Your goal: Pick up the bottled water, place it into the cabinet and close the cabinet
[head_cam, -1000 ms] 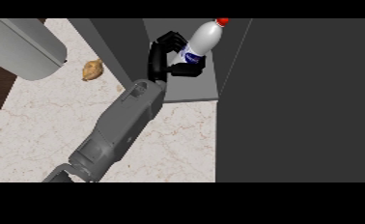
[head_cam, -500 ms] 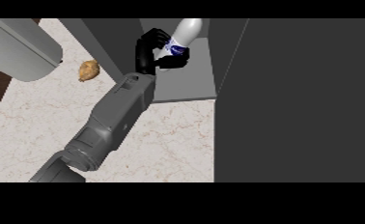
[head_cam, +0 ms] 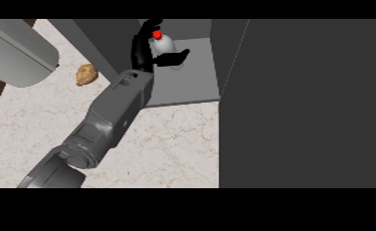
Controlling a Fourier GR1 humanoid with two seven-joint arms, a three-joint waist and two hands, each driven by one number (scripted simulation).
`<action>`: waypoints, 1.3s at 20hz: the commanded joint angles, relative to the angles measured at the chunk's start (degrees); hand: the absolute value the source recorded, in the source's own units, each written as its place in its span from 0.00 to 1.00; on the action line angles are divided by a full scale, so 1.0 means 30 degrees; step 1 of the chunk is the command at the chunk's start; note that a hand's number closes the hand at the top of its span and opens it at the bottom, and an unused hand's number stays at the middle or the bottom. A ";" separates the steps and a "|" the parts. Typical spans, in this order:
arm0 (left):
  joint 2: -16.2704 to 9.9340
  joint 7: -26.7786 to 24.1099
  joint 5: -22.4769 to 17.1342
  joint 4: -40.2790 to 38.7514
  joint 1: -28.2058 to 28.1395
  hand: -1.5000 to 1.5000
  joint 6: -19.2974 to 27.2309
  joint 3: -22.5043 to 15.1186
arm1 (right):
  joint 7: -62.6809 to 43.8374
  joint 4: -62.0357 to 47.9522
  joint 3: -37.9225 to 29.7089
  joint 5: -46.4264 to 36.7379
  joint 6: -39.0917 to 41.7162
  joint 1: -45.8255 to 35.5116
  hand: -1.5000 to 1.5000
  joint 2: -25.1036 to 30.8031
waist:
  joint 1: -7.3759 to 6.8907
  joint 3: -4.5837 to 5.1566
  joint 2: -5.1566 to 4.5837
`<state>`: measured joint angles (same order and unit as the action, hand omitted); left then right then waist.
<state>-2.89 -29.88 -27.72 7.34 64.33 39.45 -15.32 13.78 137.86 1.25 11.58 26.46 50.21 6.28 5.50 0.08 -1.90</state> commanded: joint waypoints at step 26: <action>0.0949 -0.3424 -0.0750 0.2568 -0.0152 0.00 -0.5753 0.1753 | -0.2016 0.2791 0.1183 0.1397 0.0038 0.1479 0.00 -0.0199 | -0.1459 -0.0013 0.0622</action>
<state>-0.70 -39.71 -30.46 13.12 66.16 22.58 -9.67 12.28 138.15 4.20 13.22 27.88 52.48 5.76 2.18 0.06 -0.44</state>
